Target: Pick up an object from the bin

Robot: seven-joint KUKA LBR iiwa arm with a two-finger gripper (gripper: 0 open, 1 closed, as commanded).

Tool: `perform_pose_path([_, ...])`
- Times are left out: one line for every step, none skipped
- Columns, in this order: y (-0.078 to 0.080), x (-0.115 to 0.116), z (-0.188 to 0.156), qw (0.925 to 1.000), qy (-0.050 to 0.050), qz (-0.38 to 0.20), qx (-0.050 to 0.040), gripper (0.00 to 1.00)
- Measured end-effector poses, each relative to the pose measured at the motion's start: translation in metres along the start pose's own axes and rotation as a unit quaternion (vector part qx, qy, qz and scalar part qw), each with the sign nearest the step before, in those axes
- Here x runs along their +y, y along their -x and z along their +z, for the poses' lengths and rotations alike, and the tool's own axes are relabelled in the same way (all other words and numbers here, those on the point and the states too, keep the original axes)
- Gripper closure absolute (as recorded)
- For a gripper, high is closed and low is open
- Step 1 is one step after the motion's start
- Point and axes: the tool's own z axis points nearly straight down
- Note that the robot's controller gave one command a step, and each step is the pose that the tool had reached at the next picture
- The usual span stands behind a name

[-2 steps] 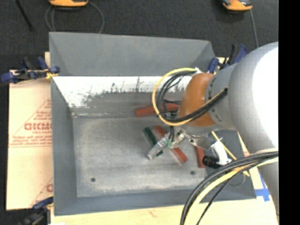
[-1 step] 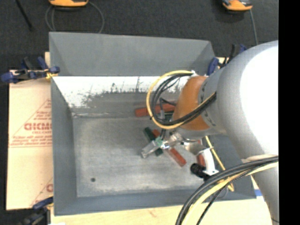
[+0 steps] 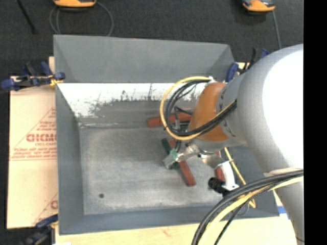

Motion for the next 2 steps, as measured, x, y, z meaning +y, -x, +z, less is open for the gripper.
perform_pose_path([0.001, 0.0, -0.006, 1.0, 0.002, -0.002, -0.0015, 1.0])
perform_pose_path([0.003, 0.001, -0.075, 1.0, 0.004, -0.005, -0.0015, 1.0])
